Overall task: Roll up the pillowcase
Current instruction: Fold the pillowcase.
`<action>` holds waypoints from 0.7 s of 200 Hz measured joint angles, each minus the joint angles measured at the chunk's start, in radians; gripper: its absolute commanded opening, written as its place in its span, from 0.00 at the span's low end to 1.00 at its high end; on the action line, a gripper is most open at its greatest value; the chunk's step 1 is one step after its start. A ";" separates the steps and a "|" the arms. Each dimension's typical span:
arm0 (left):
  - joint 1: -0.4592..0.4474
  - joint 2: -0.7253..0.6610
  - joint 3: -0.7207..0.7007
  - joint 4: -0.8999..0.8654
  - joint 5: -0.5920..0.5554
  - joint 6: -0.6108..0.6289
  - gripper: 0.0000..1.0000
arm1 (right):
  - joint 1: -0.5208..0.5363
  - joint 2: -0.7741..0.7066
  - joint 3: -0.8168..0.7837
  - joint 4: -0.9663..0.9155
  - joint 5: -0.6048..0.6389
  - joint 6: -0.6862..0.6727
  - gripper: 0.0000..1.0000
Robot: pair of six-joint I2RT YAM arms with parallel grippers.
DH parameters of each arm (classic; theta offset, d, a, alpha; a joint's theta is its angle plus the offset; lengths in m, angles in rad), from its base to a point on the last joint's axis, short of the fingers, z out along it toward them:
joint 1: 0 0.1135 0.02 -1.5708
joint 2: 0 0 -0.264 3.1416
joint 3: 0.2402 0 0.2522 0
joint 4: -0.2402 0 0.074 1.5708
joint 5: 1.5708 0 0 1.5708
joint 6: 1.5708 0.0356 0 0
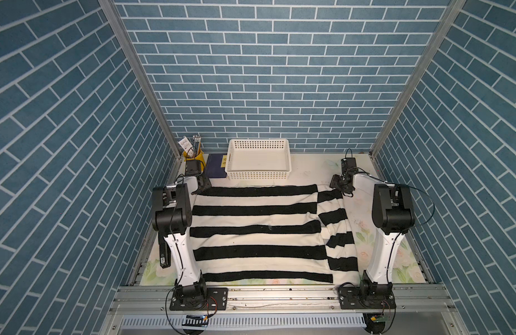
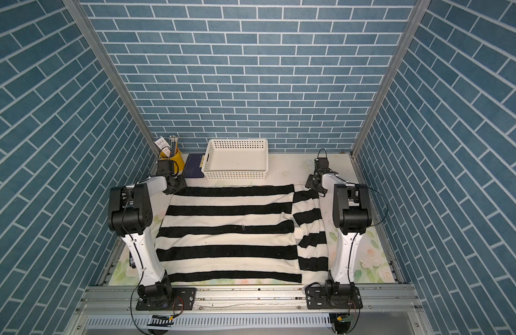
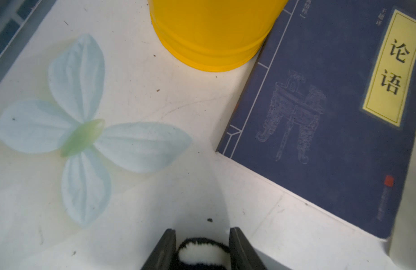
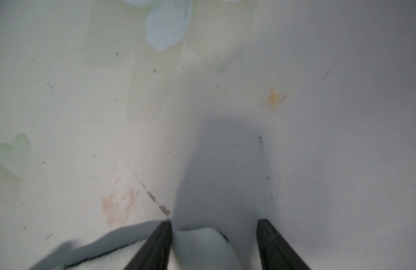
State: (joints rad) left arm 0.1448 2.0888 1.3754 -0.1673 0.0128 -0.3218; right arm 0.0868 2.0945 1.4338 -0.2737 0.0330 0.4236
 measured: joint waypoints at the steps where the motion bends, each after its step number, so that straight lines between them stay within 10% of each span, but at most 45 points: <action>1: 0.000 0.000 0.000 0.000 0.000 0.000 0.43 | 0.000 0.001 0.002 0.000 0.000 0.000 0.56; 29: 0.000 0.000 -0.001 0.000 0.001 0.000 0.42 | -0.002 0.025 0.037 -0.006 -0.013 0.009 0.50; 62: 0.000 -0.003 -0.010 0.009 0.006 0.002 0.27 | -0.005 0.025 0.036 -0.019 -0.023 0.018 0.00; 84: 0.000 -0.014 -0.029 0.016 0.010 -0.011 0.00 | -0.008 0.014 0.008 0.008 -0.031 0.024 0.00; 140: 0.000 -0.205 -0.133 0.015 0.003 -0.014 0.00 | -0.012 -0.190 -0.211 0.134 -0.057 0.001 0.00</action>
State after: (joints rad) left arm 0.1444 1.8839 1.2423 -0.1520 0.0162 -0.3359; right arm 0.0750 1.9045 1.2228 -0.1402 -0.0242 0.4244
